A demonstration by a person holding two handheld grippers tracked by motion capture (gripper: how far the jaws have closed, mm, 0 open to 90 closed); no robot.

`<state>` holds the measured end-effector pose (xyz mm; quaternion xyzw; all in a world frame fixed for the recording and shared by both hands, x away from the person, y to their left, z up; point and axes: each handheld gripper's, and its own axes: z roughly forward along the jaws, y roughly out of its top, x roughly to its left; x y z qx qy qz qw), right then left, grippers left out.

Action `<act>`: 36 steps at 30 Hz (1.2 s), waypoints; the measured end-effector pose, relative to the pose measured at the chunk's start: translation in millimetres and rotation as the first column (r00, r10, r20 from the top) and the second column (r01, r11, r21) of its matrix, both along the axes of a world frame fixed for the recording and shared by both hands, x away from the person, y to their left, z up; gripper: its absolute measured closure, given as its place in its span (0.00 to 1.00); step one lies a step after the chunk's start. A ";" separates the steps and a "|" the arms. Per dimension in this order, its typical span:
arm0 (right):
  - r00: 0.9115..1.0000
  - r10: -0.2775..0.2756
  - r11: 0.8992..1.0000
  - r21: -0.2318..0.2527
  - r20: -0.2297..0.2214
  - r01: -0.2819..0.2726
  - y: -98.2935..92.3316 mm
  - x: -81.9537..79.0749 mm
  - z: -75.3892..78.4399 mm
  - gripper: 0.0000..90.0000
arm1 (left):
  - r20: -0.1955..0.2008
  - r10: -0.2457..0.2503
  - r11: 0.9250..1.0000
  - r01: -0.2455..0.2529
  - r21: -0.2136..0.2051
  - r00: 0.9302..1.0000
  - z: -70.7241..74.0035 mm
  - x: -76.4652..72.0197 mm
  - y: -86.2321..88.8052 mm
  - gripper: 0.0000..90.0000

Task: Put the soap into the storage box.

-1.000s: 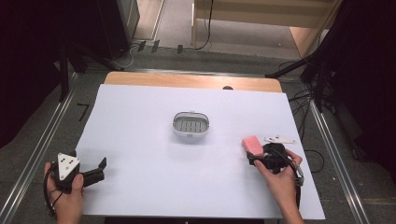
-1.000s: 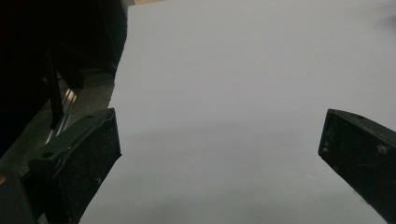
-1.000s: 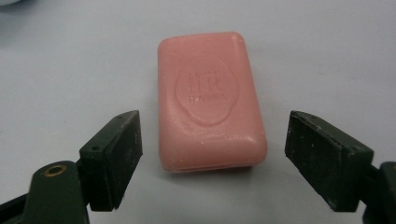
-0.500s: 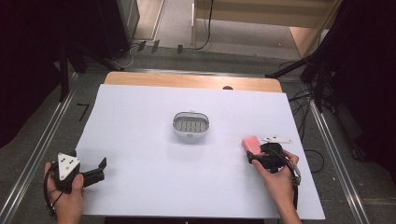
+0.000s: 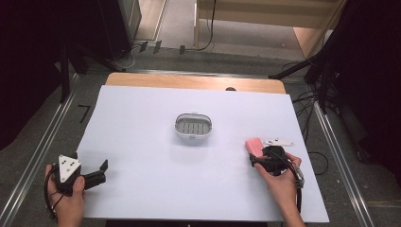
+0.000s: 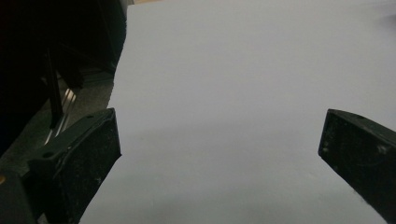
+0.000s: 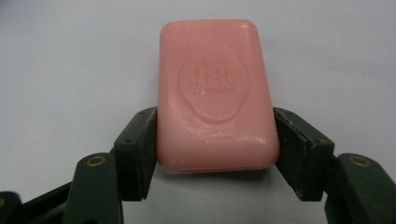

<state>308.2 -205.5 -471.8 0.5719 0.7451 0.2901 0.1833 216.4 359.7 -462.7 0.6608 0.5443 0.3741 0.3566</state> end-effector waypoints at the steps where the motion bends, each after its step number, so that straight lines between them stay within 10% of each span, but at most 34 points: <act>1: 1.000 0.000 1.000 0.002 0.000 0.000 0.1 0.0 -1.1 0.42 | 0.001 -0.001 1.000 0.001 -0.001 1.000 -0.1 0.1 0.0 0.00; 36: 0.999 0.027 1.000 0.010 0.040 -0.028 3.1 15.7 -5.4 0.43 | -0.007 -0.001 1.000 0.001 0.002 1.000 0.1 0.6 -0.2 0.00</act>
